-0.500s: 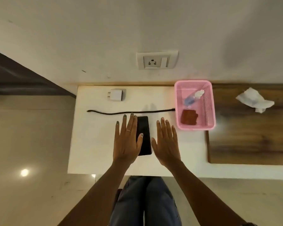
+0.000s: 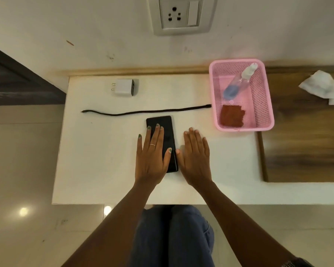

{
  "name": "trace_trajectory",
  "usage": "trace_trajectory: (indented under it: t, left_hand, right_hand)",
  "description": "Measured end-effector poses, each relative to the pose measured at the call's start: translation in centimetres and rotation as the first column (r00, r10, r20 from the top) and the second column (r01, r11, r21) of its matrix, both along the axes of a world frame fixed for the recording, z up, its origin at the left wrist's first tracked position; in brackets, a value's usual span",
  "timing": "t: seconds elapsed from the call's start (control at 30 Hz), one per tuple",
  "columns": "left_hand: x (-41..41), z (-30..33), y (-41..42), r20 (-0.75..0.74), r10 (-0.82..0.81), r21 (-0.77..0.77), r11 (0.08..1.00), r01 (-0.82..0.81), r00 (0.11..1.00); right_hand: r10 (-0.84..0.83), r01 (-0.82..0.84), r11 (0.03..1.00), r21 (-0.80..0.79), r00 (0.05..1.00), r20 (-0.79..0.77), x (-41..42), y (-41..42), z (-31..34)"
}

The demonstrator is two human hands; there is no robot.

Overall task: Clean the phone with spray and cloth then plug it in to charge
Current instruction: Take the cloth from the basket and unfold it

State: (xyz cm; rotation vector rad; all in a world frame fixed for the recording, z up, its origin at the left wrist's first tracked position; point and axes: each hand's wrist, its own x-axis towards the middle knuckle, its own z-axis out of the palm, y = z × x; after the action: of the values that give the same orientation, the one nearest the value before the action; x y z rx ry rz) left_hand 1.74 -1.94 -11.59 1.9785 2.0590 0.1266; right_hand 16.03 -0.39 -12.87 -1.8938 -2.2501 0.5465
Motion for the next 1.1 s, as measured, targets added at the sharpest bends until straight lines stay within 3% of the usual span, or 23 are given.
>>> trace_trajectory:
  t: [0.17, 0.33, 0.5, 0.73, 1.1]
  left_hand:
    - [0.3, -1.9, -0.7, 0.064, 0.029, 0.088, 0.995, -0.035, 0.998]
    - [0.5, -2.5, -0.8, 0.1, 0.027, 0.147, 0.988, -0.041, 0.995]
    - [-0.1, -2.1, -1.0, 0.031, -0.014, 0.116, 0.993, 0.01, 0.999]
    - [-0.5, -1.3, -2.9, 0.002, -0.001, 0.023, 1.0, 0.001, 1.0]
    - [-3.2, -1.1, -2.8, -0.09, 0.02, -0.007, 1.0, -0.021, 0.996]
  right_hand:
    - [-0.051, 0.055, 0.994, 0.096, 0.998, -0.044, -0.6, -0.7, -1.0]
    - [-0.031, 0.029, 0.991, 0.134, 0.999, 0.018, -0.6, -1.0, -1.2]
    - [-0.001, -0.012, 0.992, 0.128, 0.995, 0.099, -0.4, -1.6, -1.5]
    - [0.121, -0.118, 0.992, -0.048, 0.989, 0.081, 0.9, -1.1, -0.6]
    - [0.158, -0.158, 0.987, -0.01, 0.98, 0.118, 1.2, -2.0, -1.2]
